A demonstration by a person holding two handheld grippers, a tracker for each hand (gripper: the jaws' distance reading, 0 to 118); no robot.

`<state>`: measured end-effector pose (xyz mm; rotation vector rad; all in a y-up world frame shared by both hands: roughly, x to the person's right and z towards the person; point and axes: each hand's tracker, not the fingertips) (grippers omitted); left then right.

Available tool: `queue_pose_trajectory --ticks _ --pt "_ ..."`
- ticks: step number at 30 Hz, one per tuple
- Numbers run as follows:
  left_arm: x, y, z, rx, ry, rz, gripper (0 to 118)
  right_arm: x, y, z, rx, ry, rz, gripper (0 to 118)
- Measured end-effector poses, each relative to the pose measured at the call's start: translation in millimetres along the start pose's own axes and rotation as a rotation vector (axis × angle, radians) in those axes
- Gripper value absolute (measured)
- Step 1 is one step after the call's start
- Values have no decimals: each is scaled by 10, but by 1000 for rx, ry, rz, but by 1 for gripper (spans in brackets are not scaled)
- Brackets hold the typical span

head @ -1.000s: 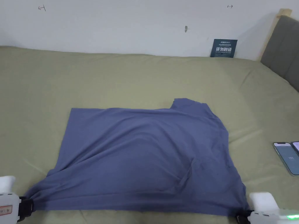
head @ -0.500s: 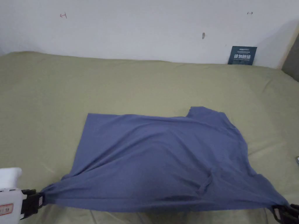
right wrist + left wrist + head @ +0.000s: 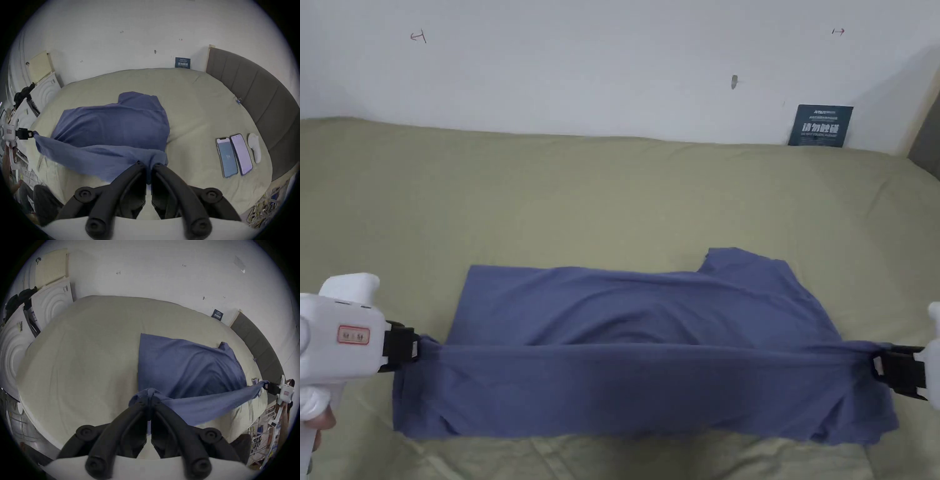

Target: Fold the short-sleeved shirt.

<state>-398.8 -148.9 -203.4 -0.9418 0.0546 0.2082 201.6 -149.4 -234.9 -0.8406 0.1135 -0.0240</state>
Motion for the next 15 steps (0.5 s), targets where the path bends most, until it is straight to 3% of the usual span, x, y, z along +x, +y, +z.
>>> queue_pose_trajectory --ticks 7,8,9,10,11,12,13,15 --pt "50 334 -771 -68 33 21 3 33 303 -830 -115 1 -12 5" --pt "42 342 -846 -74 36 30 8 43 308 -920 -144 14 -25 14" --pt "19 333 -907 -72 27 34 32 32 286 -956 -146 14 -38 51" --pt "9 300 -924 -53 25 41 68 30 255 -998 -156 11 -48 90" --pt "9 280 -922 -47 43 45 98 27 211 -1012 -164 7 -47 117" --pt "-8 238 -875 -33 80 44 106 16 144 -997 -133 6 -39 110" --pt "-30 185 -781 1 86 53 106 79 357 -475 -116 22 -39 104" --pt "-75 88 -621 -18 77 51 103 141 105 -626 -123 8 -43 107"
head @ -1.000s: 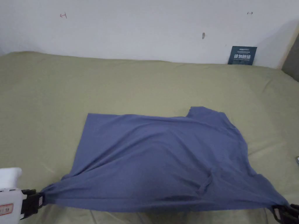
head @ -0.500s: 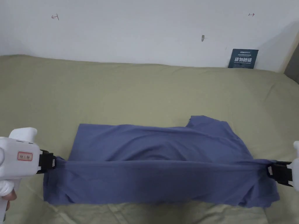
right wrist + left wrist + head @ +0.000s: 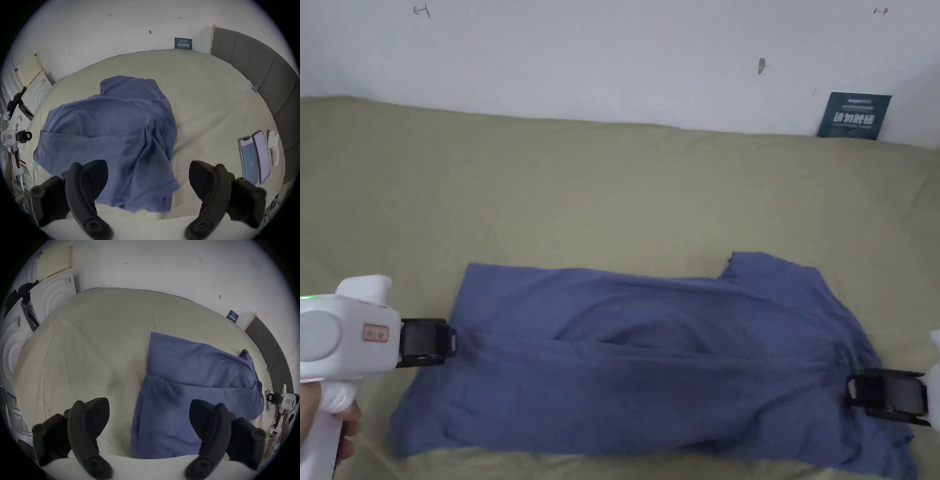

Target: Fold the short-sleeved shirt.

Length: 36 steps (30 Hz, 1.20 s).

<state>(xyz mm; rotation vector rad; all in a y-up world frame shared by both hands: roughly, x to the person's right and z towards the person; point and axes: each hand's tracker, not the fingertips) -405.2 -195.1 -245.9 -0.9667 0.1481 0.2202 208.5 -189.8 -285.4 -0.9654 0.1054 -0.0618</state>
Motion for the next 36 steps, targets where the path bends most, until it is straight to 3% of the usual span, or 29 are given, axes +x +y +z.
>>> queue_pose_trajectory --ticks 1,2,3,4,5,8,9,10,12,14,20,21,22,24,25,27,29,32,33,34,35,36 --pt "-20 -92 94 8 10 0 96 14 -49 113 13 -4 -1 106" --pt "-32 -180 178 22 27 -5 73 19 -87 224 24 -4 4 98" --pt "-42 -271 253 24 30 -18 16 -43 -327 111 30 -10 13 64" --pt "-58 -339 306 20 35 -26 0 -39 -418 169 57 -18 18 20" --pt "-82 -425 338 22 51 -30 0 -22 -480 211 73 -25 23 0" --pt "-138 -576 390 -20 4 -4 0 -38 -680 293 77 -4 23 0" --pt "-144 -615 407 -26 -15 9 7 -33 -725 304 72 -2 19 0" --pt "-143 -637 419 -30 -34 22 29 -38 -770 320 75 -6 22 0" --pt "-118 -643 371 -39 -40 20 109 -125 -827 335 69 -8 36 0" --pt "-71 -647 226 -94 -14 -21 116 -141 -852 326 57 5 22 0" --pt "88 -628 -146 -133 26 -28 114 -104 -864 244 30 10 18 0" --pt "114 -625 -162 -128 51 -31 108 -91 -860 230 28 8 16 0" --pt "127 -614 -172 -137 55 -49 92 -73 -850 216 29 1 17 0" --pt "174 -640 -171 -137 -26 -46 8 -24 -828 191 28 1 5 4" --pt "217 -641 -151 -116 -2 -40 8 9 -819 175 28 6 -4 28" --pt "254 -620 -165 -122 15 -72 8 30 -782 107 -6 27 -18 116" --pt "220 -612 -174 -126 12 -68 8 10 -784 30 -5 46 -9 110" --pt "221 -602 -167 -126 8 -68 8 5 -731 -213 -30 -1 -4 106" --pt "228 -595 -168 -128 8 -72 8 4 -726 -310 -39 -18 -11 91" --pt "233 -591 -170 -129 9 -77 8 9 -717 -377 -55 -24 -16 63" --pt "236 -585 -173 -130 10 -81 8 54 -680 -378 -66 -23 -23 28" --pt "228 -577 -175 -133 10 -84 8 67 -694 -408 -68 -16 -25 8"
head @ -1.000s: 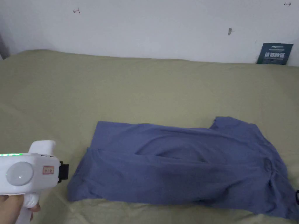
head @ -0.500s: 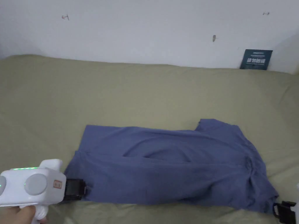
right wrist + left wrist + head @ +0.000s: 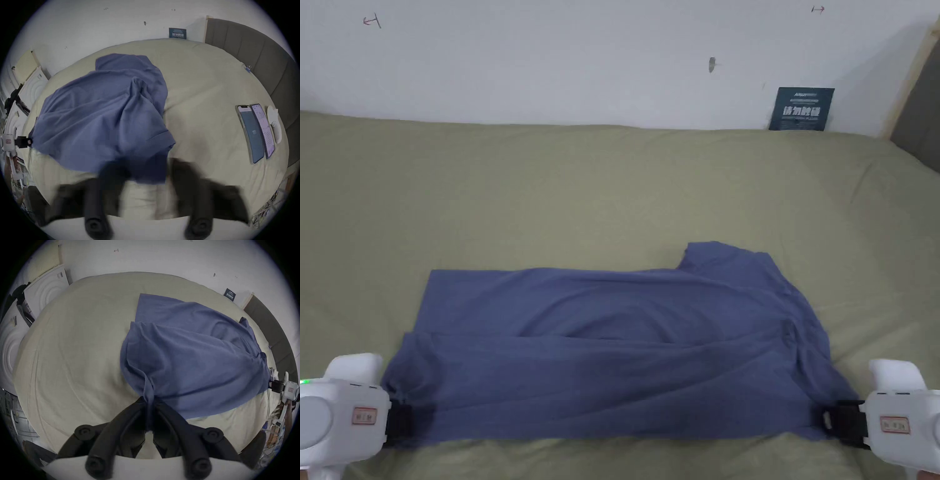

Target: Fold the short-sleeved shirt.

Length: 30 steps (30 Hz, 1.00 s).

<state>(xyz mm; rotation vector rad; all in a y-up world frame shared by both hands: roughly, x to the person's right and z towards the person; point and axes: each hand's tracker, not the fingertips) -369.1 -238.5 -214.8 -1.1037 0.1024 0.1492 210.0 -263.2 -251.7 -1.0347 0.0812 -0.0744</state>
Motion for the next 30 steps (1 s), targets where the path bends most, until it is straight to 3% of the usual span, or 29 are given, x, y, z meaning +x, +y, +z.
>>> queue_pose_trajectory --ticks 11,18,26,27,28,30 --pt "-87 -100 346 33 1 -32 8 -10 -223 686 77 21 12 7" --pt "-334 -748 822 13 -31 -4 8 -1 -930 1146 39 48 57 7" --pt "-423 -1184 956 0 -20 -2 8 -67 -1381 1310 3 60 15 8" --pt "-426 -1185 941 4 -25 10 13 -87 -1356 1298 -3 63 9 14" --pt "-428 -1170 926 8 -28 12 31 -96 -1340 1296 -3 63 4 39" --pt "-419 -1162 936 41 10 0 95 -107 -1272 1334 12 35 -4 118"
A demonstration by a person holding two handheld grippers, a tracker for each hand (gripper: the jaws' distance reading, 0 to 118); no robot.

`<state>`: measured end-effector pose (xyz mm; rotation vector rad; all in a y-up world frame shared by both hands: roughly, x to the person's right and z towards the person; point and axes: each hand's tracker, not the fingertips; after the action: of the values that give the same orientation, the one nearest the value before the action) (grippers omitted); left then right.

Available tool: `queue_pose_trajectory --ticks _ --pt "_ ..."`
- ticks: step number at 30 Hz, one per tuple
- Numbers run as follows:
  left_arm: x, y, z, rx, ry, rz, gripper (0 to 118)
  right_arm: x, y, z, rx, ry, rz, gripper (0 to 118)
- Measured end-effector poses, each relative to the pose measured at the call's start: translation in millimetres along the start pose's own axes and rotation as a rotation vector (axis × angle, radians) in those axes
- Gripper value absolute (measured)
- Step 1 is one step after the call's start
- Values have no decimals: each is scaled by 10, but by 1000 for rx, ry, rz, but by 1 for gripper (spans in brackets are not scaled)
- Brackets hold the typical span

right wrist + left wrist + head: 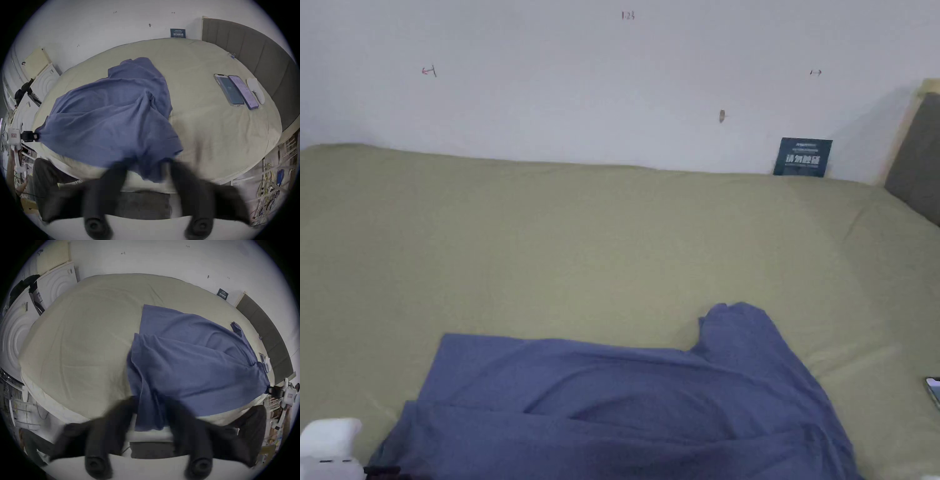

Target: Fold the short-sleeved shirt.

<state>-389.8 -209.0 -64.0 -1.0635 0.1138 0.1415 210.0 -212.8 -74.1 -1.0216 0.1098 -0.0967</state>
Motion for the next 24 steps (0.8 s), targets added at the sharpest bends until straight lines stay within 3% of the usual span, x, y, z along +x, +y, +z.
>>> queue_pose_trajectory --ticks 1,2,4,5,6,7,9,10,16,17,18,20,21,24 --pt "15 1 36 76 77 -4 99 0 69 2 6 8 -7 112" --pt "7 29 64 128 89 -31 99 6 278 103 131 -11 -22 109" --pt "3 175 100 161 84 -32 98 -12 668 177 90 12 -42 110" --pt "9 287 80 145 78 -32 94 -36 556 127 108 12 -45 104" --pt "28 428 56 131 69 -33 71 -58 678 101 129 7 -47 79" --pt "44 559 11 126 54 -28 61 -89 838 62 140 -3 -45 57" --pt "82 828 -137 140 35 -21 36 -103 956 -105 176 -12 -53 29" --pt "97 982 -249 149 43 -19 1 -88 923 -280 176 -18 -60 0" --pt "122 1712 -905 109 31 0 2 -90 1431 -766 166 -48 -35 0" --pt "129 1792 -996 106 42 -6 5 -67 1489 -841 155 -52 -38 0" --pt "164 1862 -1110 99 59 -16 22 -50 1527 -930 136 -56 -49 0" --pt "196 1966 -1332 79 118 -21 93 -28 1572 -1092 105 -54 -45 0" --pt "207 1992 -1421 67 125 -28 114 -20 1605 -1152 94 -62 -36 0" --pt "296 1999 -1587 29 150 -52 113 -3 1656 -1303 67 -70 -15 0"
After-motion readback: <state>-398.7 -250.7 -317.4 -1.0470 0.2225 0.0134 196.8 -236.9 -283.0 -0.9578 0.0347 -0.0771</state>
